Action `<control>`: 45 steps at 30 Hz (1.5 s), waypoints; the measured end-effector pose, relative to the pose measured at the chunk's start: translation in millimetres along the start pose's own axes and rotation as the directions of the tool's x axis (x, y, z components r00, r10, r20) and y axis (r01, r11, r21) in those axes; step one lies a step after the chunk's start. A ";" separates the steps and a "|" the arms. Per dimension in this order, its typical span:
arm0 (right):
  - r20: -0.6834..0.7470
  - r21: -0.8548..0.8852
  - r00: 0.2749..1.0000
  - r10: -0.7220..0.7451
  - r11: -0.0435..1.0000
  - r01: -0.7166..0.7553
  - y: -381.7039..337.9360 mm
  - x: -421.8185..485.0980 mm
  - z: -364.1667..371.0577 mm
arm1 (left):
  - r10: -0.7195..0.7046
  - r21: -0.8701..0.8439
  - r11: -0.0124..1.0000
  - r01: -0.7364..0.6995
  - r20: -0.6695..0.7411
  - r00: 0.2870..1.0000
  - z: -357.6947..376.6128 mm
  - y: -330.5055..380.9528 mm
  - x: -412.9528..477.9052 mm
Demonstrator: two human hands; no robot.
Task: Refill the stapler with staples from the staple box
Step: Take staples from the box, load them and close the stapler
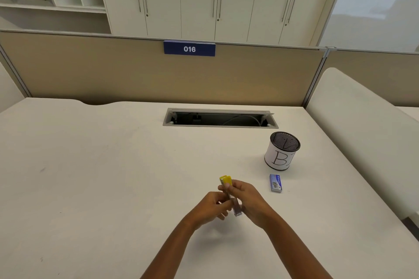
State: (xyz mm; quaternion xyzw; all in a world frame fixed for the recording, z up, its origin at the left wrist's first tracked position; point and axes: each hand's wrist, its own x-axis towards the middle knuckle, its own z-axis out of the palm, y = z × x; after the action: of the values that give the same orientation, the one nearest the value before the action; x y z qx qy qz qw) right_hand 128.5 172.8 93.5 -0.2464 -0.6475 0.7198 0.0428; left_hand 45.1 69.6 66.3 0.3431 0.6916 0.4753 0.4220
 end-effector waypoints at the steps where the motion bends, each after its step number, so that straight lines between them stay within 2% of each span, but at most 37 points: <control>1: -0.042 -0.010 0.999 -0.033 0.999 0.033 0.6 1.1 0.4 | 0.016 0.096 0.995 -0.014 -0.018 1.000 -0.5 0.6 0.8; 4: -0.186 -0.080 0.977 -0.108 0.992 0.094 3.7 5.2 2.8 | 0.067 0.266 0.963 -0.037 -0.105 0.992 -2.7 1.2 1.3; 6: -0.240 -0.131 0.961 -0.135 0.986 0.106 3.9 6.1 4.0 | 0.095 0.420 0.907 0.016 -0.241 0.966 -6.8 -5.5 1.3; 8: -0.267 -0.165 0.953 -0.145 0.981 0.103 3.8 7.2 3.5 | 0.152 0.663 0.731 0.163 -0.391 0.908 -12.3 -15.7 2.0; 9: -0.272 -0.177 0.951 -0.144 0.979 0.098 3.5 7.9 3.1 | 0.176 0.731 0.640 0.236 -0.439 0.881 -15.2 -20.3 2.4; 12: -0.298 -0.198 0.944 -0.142 0.977 0.085 3.9 12.3 3.1 | 0.172 0.796 0.458 0.395 -0.516 0.839 -18.3 -24.9 0.6; 14: -0.332 -0.191 0.931 -0.154 0.977 0.093 4.4 15.4 4.3 | 0.261 0.804 0.442 0.398 -0.540 0.801 -18.8 -21.6 -3.6; 16: -0.360 -0.141 0.920 -0.153 0.984 0.108 3.7 16.7 5.9 | 0.324 0.837 0.392 0.381 -0.514 0.795 -18.4 -23.7 -4.9; 18: -0.355 -0.112 0.923 -0.146 0.987 0.113 3.5 16.9 5.8 | 0.323 0.835 0.396 0.381 -0.515 0.794 -16.9 -26.1 -5.8; 20: -0.286 -0.057 0.952 -0.109 0.994 0.096 2.8 16.9 4.6 | 0.301 0.848 0.385 0.365 -0.489 0.818 -16.9 -28.9 -8.0; 22: -0.191 0.040 0.981 -0.032 0.998 0.040 1.7 17.3 2.7 | 0.180 0.800 0.474 0.366 -0.496 0.850 -17.6 -33.5 -8.6; 27: -0.092 0.228 0.993 0.074 0.972 -0.051 -1.7 19.2 -6.5 | 0.177 0.783 0.493 0.378 -0.516 0.838 -17.4 -48.5 -12.2; 30: -0.085 0.355 0.990 0.110 0.932 -0.073 -6.7 20.6 -10.7 | 0.179 0.778 0.506 0.371 -0.516 0.838 -19.1 -50.5 -12.7; 34: -0.130 0.418 0.987 0.091 0.908 -0.029 -11.7 24.1 -12.5 | 0.198 0.774 0.524 0.356 -0.517 0.833 -20.2 -50.8 -11.9; 42: -0.208 0.427 0.973 0.101 0.904 -0.003 -14.6 28.2 -12.3 | 0.197 0.787 0.491 0.375 -0.519 0.832 -18.7 -52.0 -13.9; 45: -0.171 0.401 0.977 0.125 0.915 -0.047 -21.2 27.0 -17.3 | 0.168 0.785 0.493 0.375 -0.509 0.844 -18.4 -48.0 -15.4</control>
State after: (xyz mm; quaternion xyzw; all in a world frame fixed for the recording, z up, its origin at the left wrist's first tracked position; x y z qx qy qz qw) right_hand 106.5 202.2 104.9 -0.3296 -0.4705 0.8094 0.1223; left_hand 31.1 34.3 28.3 0.3193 0.9410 0.1108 0.0167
